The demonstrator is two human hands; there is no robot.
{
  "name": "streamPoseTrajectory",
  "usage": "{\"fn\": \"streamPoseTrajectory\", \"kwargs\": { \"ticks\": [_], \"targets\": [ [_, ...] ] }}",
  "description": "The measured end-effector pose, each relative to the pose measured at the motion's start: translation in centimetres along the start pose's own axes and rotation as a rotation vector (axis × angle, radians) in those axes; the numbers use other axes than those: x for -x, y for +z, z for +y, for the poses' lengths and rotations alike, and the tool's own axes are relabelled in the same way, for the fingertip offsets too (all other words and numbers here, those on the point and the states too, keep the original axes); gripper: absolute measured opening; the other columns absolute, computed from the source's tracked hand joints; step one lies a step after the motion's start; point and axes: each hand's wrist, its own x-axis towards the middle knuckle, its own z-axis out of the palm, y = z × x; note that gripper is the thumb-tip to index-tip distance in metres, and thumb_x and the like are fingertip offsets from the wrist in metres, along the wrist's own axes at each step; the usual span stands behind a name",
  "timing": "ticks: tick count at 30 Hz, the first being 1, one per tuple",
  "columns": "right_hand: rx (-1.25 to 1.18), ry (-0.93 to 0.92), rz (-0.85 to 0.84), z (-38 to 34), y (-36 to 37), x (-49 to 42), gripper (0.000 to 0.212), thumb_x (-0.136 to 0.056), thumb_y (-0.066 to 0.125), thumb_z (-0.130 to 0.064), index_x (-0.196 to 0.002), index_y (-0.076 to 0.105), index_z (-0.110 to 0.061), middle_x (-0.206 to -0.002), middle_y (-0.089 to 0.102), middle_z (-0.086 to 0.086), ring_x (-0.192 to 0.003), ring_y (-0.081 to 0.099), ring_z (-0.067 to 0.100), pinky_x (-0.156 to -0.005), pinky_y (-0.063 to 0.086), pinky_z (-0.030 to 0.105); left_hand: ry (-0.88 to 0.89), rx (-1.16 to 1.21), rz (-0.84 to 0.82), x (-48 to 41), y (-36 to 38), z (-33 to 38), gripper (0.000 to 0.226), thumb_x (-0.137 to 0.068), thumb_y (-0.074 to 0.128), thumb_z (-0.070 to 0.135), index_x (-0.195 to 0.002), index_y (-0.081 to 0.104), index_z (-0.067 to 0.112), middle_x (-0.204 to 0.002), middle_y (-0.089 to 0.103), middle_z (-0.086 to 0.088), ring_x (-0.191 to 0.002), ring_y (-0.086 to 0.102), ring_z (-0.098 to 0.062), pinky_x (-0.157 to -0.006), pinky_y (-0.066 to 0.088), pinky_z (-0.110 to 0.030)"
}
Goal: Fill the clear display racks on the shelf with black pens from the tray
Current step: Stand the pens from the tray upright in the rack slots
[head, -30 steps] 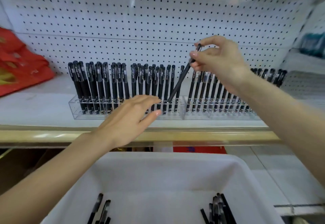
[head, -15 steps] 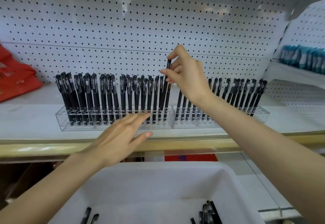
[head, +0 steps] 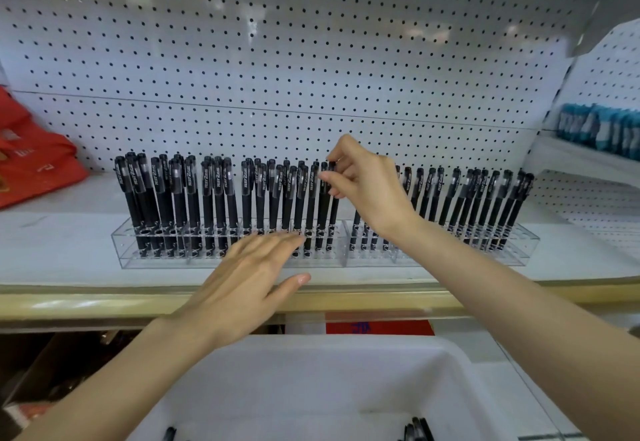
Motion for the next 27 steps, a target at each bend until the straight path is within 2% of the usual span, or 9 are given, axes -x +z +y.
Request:
{"fn": "streamPoseTrajectory", "kwargs": {
  "ticks": [4, 7, 11, 17, 23, 27],
  "targets": [
    [0.015, -0.006, -0.024, 0.71, 0.31, 0.40, 0.019, -0.091, 0.064, -0.015, -0.107, 0.053, -0.012, -0.083, 0.063, -0.001, -0.071, 0.068, 0.014, -0.075, 0.057, 0.040, 0.001, -0.019, 0.005, -0.15, 0.02, 0.00, 0.071, -0.088, 0.011, 0.066, -0.150, 0.018, 0.032, -0.154, 0.022, 0.016, -0.140, 0.013, 0.003, -0.116, -0.005, -0.023],
    [0.038, -0.006, -0.049, 0.82, 0.05, 0.26, 0.021, -0.092, 0.062, -0.012, -0.109, 0.052, -0.013, -0.084, 0.063, 0.000, -0.071, 0.068, 0.015, -0.075, 0.056, 0.039, 0.015, -0.015, 0.025, -0.25, -0.04, -0.03, 0.075, -0.086, 0.008, 0.069, -0.150, 0.021, 0.032, -0.153, 0.026, 0.017, -0.139, 0.015, 0.004, -0.114, -0.006, -0.022],
    [0.055, 0.006, -0.086, 0.99, -0.04, 0.17, 0.018, -0.091, 0.063, -0.011, -0.106, 0.053, -0.014, -0.082, 0.062, 0.002, -0.067, 0.066, 0.013, -0.069, 0.054, 0.031, 0.026, -0.012, 0.034, -0.17, 0.18, -0.18, 0.075, -0.085, 0.007, 0.069, -0.149, 0.023, 0.032, -0.152, 0.026, 0.017, -0.137, 0.014, 0.005, -0.113, -0.008, -0.022],
    [0.054, 0.018, -0.115, 1.02, 0.26, 0.37, 0.019, -0.092, 0.061, -0.011, -0.108, 0.052, -0.017, -0.077, 0.062, 0.002, -0.062, 0.066, 0.014, -0.071, 0.056, 0.034, 0.026, -0.008, 0.044, -0.22, 0.24, -0.18, 0.077, -0.084, 0.007, 0.069, -0.149, 0.025, 0.031, -0.151, 0.029, 0.017, -0.137, 0.017, 0.004, -0.114, -0.005, -0.023],
    [0.055, 0.035, -0.157, 0.98, 0.05, 0.30, 0.024, -0.092, 0.062, -0.011, -0.113, 0.052, -0.017, -0.074, 0.059, -0.002, -0.058, 0.064, 0.013, -0.070, 0.057, 0.038, 0.021, -0.011, 0.040, -0.18, 0.28, -0.21, 0.081, -0.082, 0.004, 0.070, -0.149, 0.026, 0.030, -0.152, 0.028, 0.015, -0.138, 0.018, 0.003, -0.113, -0.006, -0.022],
    [0.050, 0.060, -0.244, 0.69, -0.48, 0.32, 0.035, -0.091, 0.064, -0.018, -0.122, 0.047, -0.020, -0.079, 0.062, -0.003, -0.059, 0.064, 0.010, -0.073, 0.057, 0.035, 0.021, 0.019, 0.026, -0.21, 0.00, -0.02, 0.072, -0.088, 0.014, 0.066, -0.149, 0.025, 0.030, -0.154, 0.027, 0.014, -0.140, 0.018, 0.001, -0.113, -0.007, -0.023]
  ]
}}
